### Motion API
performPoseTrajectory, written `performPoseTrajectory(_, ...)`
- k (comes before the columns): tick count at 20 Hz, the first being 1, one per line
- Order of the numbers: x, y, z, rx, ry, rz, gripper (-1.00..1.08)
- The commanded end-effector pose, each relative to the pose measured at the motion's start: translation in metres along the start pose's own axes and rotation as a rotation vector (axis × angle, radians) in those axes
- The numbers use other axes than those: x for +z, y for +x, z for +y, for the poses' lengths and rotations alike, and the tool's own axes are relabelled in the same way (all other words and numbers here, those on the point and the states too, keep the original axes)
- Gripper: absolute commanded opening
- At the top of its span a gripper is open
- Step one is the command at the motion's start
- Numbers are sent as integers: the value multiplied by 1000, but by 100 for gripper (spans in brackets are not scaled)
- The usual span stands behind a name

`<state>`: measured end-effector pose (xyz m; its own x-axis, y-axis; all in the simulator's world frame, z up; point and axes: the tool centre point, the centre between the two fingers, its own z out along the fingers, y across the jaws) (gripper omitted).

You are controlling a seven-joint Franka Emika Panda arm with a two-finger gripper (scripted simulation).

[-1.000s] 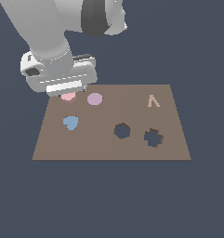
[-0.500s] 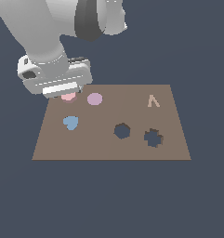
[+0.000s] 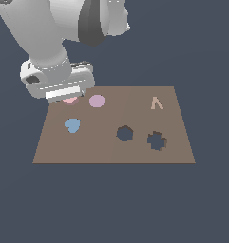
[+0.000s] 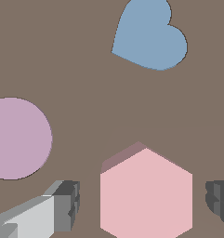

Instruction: Insert a designated object into the corresponding slot on a board.

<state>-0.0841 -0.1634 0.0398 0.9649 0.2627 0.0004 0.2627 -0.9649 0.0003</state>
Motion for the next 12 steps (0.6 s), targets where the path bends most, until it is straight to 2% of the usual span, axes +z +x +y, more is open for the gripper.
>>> performPoseTrajectory(1, 7, 0, 0, 0, 0, -1, 100)
performPoseTrajectory(4, 10, 0, 0, 0, 0, -1, 100)
performPoseTrajectory(5, 10, 0, 0, 0, 0, -1, -100)
performPoseTrajectory(12, 10, 0, 0, 0, 0, -1, -100)
